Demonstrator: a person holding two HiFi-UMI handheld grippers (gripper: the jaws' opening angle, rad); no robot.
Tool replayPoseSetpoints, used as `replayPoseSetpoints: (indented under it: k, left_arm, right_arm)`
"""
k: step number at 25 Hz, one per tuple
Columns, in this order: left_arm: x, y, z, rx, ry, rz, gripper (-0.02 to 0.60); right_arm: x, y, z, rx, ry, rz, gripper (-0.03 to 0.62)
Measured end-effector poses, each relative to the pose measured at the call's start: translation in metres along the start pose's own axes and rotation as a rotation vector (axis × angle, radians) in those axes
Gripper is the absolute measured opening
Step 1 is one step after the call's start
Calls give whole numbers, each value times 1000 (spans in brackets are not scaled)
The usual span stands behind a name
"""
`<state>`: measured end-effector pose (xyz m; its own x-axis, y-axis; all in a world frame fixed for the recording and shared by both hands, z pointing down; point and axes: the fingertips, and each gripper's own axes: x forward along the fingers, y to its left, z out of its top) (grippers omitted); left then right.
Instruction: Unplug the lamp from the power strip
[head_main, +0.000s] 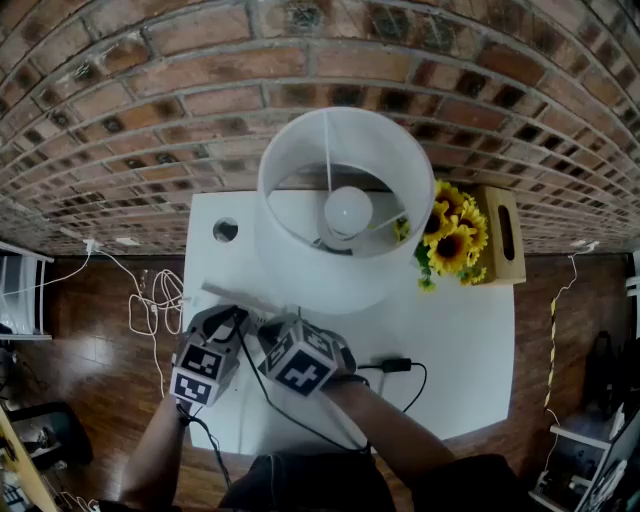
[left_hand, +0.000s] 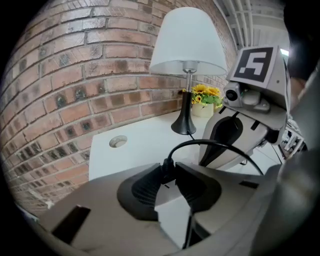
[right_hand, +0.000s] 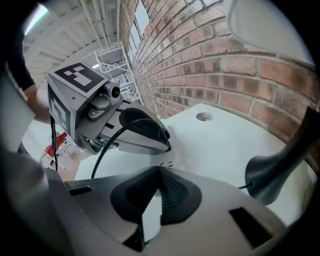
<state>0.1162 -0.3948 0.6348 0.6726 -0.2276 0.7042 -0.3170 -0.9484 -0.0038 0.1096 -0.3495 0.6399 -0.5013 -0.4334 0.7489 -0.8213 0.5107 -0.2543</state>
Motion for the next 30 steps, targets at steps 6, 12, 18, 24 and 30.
replayPoseSetpoints:
  k: [6, 12, 18, 24, 30]
  left_arm:
    - [0, -1, -1, -19, 9, -25, 115]
    - [0, 2, 0, -86, -2, -24, 112]
    - [-1, 2, 0, -132, 0, -15, 109]
    - [-2, 3, 1, -150, -7, -22, 107]
    - [-1, 5, -1, -141, -18, -33, 106]
  right_arm:
    - [1, -5, 10, 18, -28, -35, -3]
    - [7, -7, 9, 1, -8, -54, -5]
    - [9, -6, 8, -32, 28, -63, -5]
    - [12, -5, 7, -83, 80, -76, -3]
    - [12, -6, 7, -75, 87, -71, -2]
